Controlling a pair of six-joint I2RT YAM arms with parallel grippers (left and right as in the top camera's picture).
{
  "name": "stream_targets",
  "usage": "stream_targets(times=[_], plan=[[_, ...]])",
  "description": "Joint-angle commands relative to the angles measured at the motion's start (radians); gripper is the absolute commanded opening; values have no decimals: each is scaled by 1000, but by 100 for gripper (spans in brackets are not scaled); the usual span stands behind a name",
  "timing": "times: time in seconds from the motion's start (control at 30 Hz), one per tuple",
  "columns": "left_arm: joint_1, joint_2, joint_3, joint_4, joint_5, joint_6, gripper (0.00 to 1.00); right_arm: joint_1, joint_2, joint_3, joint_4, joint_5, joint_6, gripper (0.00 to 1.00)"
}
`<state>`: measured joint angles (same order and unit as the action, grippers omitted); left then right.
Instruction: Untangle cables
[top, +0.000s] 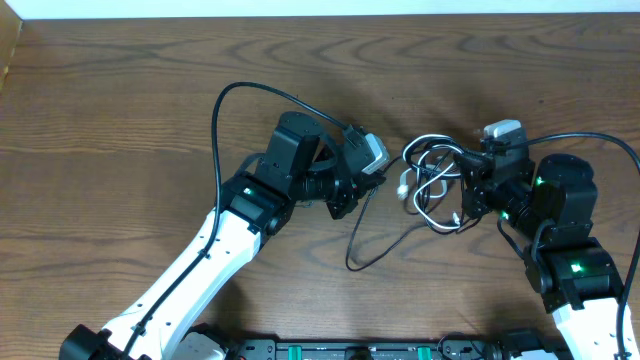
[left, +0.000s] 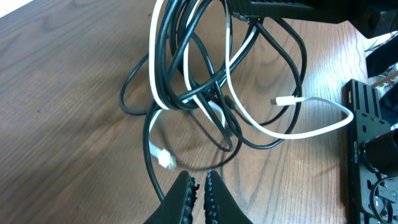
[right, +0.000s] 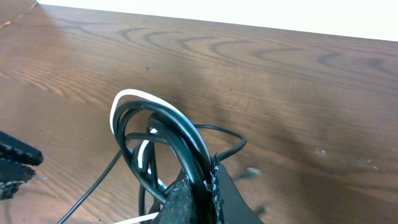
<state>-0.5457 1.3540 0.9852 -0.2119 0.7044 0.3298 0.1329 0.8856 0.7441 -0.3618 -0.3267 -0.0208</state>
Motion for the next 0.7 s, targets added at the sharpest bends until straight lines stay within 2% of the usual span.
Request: stream_targets(times=[0.0, 0.03, 0.07, 0.17, 0.2, 0.3, 0.33, 0.5, 0.67], plan=[[4, -2, 1, 8, -6, -13, 8, -3, -3, 11, 6, -18, 22, 1], [4, -2, 1, 12, -6, -13, 8, -3, -3, 11, 6, -36, 10, 1], [4, -2, 1, 16, -6, -13, 13, -3, -3, 11, 3, -54, -6, 1], [4, -2, 1, 47, -6, -13, 64, -3, -3, 11, -19, -112, -76, 1], [4, -2, 1, 65, -7, -13, 75, -3, -3, 11, -31, -126, -99, 1], [4, -2, 1, 113, -7, -14, 90, -3, -3, 11, -64, -175, -164, 1], [4, -2, 1, 125, -7, -14, 93, -3, -3, 11, -71, -208, -186, 1], [4, -2, 1, 135, -6, -13, 95, -3, -3, 11, -77, -379, -278, 1], [4, -2, 1, 135, -6, -13, 95, -3, -3, 11, -81, -451, -301, 1]])
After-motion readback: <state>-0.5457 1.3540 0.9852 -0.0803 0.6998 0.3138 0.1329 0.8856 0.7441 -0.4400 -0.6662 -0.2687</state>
